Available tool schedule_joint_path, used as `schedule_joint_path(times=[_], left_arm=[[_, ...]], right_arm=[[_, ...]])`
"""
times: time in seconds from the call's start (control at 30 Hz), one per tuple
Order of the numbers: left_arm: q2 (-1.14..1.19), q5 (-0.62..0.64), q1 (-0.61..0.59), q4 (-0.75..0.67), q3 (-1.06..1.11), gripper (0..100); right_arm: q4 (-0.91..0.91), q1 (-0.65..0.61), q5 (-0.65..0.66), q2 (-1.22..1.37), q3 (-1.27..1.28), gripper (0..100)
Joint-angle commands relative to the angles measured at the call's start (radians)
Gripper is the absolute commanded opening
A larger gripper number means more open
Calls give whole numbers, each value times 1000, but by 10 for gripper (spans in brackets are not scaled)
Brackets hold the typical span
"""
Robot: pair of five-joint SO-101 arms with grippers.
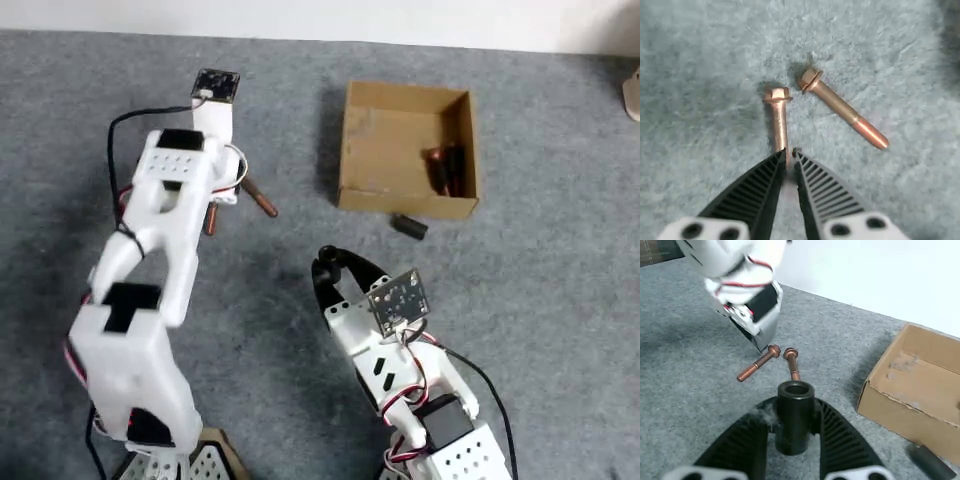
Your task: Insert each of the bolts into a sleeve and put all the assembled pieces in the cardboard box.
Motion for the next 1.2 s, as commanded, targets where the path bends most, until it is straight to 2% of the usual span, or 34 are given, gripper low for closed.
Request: schedule_joint_path(times=[0.0,0.13,0.33,0.6,0.8,0.87,0.93,1.17], left_arm=[[74,11,-45,41,-151,46],[170,9,-62,86,-252,88],[260,-46,-54,126,-363,88],[351,-49,-42,135,-440,91],[441,-46,-22,224,-536,88],[475,-25,-31,250,-579,72],[503,-26,-35,287,-631,5],[510,34,-51,334,-690,5]], right_arm=[[-2,-7,15,-7,116,4],[-2,-7,15,-7,116,4],[-2,-5,15,-7,116,4],[-2,-5,17,-7,117,4],[-2,-5,17,-7,117,4],[-2,-5,17,-7,117,4],[-2,-5,17,-7,117,4],[-2,-5,17,-7,117,4]])
